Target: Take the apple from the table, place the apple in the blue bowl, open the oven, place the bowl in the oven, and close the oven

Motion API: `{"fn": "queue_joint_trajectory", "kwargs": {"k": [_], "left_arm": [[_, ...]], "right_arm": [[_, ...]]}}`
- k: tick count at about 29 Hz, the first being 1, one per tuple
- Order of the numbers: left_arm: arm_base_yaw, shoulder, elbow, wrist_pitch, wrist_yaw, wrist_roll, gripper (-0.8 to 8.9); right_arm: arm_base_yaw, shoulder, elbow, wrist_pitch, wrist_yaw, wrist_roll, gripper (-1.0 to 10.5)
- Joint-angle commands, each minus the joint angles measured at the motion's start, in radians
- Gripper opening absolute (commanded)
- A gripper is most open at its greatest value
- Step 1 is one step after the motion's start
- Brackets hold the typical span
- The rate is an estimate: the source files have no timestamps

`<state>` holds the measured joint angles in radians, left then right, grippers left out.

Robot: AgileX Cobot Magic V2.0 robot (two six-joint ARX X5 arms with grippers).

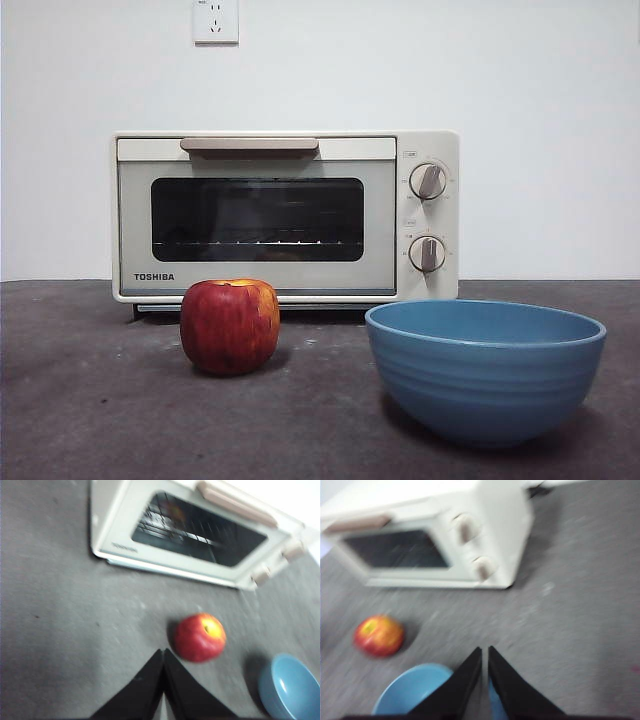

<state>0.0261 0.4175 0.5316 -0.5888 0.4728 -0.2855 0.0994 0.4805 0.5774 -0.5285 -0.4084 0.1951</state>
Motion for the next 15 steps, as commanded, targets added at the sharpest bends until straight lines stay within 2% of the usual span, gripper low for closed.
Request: {"fn": "queue_joint_trajectory", "kwargs": {"k": [1,4,8,12,15], "left_arm": [[-0.016,0.05,0.064,-0.045,0.027,0.096,0.07],[-0.045,0.092,0.111,-0.101,0.037,0.134,0.07],[-0.098,0.127,0.141,-0.162,0.038,0.174,0.07],[-0.127,0.131,0.143,-0.171,0.037,0.18,0.07],[-0.127,0.131,0.143,-0.171,0.037,0.18,0.07]], "right_arm": [[0.039,0.069,0.068,-0.041,-0.041,-0.093,0.0],[0.105,0.14,0.121,-0.101,-0.069,-0.134,0.0],[0.233,0.218,0.15,-0.162,-0.062,-0.182,0.0],[0.344,0.256,0.15,-0.159,-0.006,-0.184,0.0],[0.357,0.256,0.15,-0.131,-0.002,-0.182,0.3]]}}
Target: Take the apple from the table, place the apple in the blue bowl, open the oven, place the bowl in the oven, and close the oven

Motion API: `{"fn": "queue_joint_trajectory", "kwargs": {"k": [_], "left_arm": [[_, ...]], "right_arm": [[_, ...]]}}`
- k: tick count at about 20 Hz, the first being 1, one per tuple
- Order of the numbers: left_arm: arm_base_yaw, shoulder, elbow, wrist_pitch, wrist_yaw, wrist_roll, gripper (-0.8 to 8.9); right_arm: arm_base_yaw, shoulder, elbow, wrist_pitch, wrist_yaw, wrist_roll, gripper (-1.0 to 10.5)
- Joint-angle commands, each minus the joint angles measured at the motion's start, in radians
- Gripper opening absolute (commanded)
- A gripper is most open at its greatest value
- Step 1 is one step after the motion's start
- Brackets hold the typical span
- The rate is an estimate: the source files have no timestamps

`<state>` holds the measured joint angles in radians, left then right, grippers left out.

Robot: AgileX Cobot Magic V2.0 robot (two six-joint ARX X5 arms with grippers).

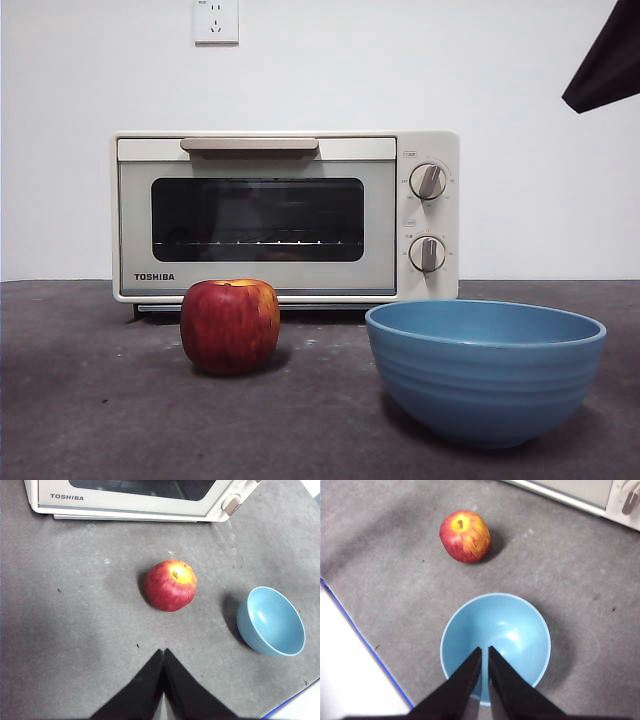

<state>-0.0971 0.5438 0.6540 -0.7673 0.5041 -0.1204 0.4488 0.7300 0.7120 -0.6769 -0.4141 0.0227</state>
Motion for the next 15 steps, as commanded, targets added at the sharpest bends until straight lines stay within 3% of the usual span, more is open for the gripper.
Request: {"fn": "queue_joint_trajectory", "kwargs": {"k": [1,4,5,9,15], "left_arm": [[-0.003,0.005,0.02,0.005,0.006,0.015,0.07],[-0.003,0.005,0.02,0.003,0.006,0.015,0.07],[-0.003,0.005,0.02,0.003,0.006,0.015,0.07],[-0.003,0.005,0.02,0.003,0.006,0.015,0.07],[-0.003,0.005,0.02,0.004,0.006,0.015,0.07]], "right_arm": [[0.007,0.007,0.016,0.023,0.005,-0.008,1.0],[0.007,0.021,0.016,0.019,0.056,0.054,5.4],[0.007,0.036,0.016,0.014,0.065,0.056,5.9],[0.019,0.1,0.016,0.043,0.063,0.06,5.9],[0.152,0.248,0.042,0.257,0.069,0.142,5.9]]}}
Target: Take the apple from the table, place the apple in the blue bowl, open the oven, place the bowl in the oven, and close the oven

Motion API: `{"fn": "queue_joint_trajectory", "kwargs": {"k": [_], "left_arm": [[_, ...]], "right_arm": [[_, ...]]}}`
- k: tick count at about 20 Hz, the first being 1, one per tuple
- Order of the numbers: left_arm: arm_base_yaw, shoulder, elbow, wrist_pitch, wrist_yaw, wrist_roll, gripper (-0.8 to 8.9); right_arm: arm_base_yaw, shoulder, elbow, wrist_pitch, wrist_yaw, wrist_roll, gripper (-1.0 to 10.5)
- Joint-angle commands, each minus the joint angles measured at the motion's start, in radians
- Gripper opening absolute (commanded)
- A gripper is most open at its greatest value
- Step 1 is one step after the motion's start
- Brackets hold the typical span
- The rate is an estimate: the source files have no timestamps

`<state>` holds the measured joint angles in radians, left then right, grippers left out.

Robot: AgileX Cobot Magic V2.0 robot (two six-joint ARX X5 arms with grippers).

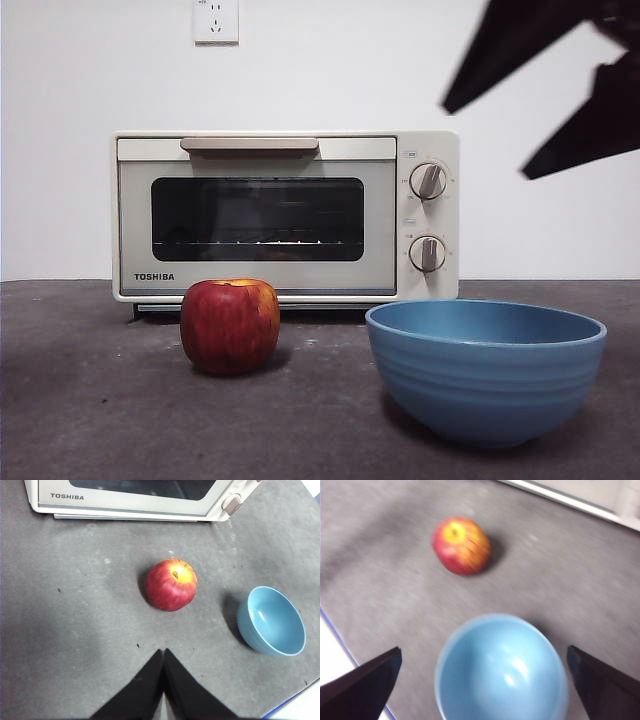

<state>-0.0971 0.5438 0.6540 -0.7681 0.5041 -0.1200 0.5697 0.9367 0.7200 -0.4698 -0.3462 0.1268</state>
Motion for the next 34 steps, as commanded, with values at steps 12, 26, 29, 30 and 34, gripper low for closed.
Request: {"fn": "queue_joint_trajectory", "kwargs": {"k": [12,26,29,30,34], "left_arm": [[-0.003,0.005,0.02,0.005,0.006,0.014,0.07],[-0.003,0.005,0.02,0.004,0.006,0.014,0.07],[-0.003,0.005,0.02,0.003,0.006,0.013,0.07],[-0.003,0.005,0.02,0.003,0.006,0.013,0.07],[-0.003,0.005,0.02,0.003,0.006,0.013,0.07]], "right_arm": [[0.216,0.658,0.465,0.111,0.064,0.046,5.9],[0.252,0.984,0.629,0.136,0.18,0.042,5.9],[0.254,1.018,0.629,0.148,0.192,0.043,5.9],[0.254,1.027,0.629,0.148,0.193,0.044,5.9],[0.259,1.038,0.629,0.147,0.217,0.059,5.5]]}}
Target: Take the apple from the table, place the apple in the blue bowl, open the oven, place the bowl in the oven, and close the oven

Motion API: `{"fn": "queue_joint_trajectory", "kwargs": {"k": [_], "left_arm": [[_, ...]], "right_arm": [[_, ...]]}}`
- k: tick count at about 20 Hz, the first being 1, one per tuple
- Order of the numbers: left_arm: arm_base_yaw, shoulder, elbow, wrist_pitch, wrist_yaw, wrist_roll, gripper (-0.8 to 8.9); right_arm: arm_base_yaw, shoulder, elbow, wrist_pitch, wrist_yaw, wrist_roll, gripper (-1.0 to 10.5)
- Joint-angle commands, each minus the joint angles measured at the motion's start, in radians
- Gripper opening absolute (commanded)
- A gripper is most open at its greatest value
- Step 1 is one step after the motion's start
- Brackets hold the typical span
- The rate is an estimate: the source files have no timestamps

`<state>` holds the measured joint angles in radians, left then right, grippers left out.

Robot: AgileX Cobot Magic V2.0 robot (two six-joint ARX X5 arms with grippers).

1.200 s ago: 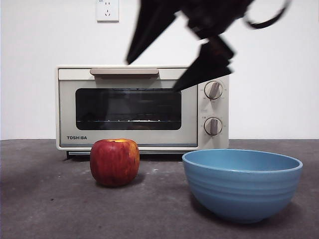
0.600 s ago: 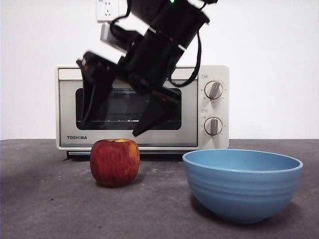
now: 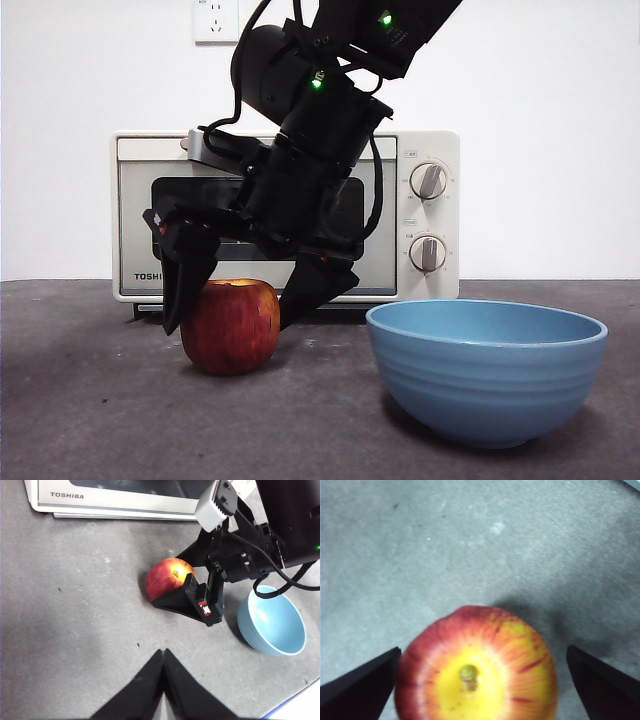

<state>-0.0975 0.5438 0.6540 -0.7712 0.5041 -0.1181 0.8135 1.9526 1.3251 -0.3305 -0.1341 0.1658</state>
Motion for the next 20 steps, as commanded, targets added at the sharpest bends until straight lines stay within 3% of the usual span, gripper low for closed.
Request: {"fn": "queue_joint_trajectory", "kwargs": {"k": [1,5,10,15,20], "left_arm": [[-0.003,0.005,0.02,0.006,0.006,0.012,0.07],[-0.003,0.005,0.02,0.006,0.006,0.012,0.07],[-0.003,0.005,0.02,0.006,0.006,0.012,0.07],[-0.003,0.005,0.02,0.008,0.006,0.012,0.07],[-0.003,0.005,0.02,0.008,0.006,0.012,0.07]], "right_arm": [[0.016,0.022,0.024,0.004,0.005,0.034,5.1],[0.016,0.022,0.024,-0.019,0.002,0.056,3.3],[0.016,0.005,0.033,-0.045,-0.021,0.063,3.3],[0.013,-0.129,0.05,-0.157,-0.017,0.054,3.3],[0.013,-0.328,0.042,-0.346,0.092,0.009,3.3]]}}
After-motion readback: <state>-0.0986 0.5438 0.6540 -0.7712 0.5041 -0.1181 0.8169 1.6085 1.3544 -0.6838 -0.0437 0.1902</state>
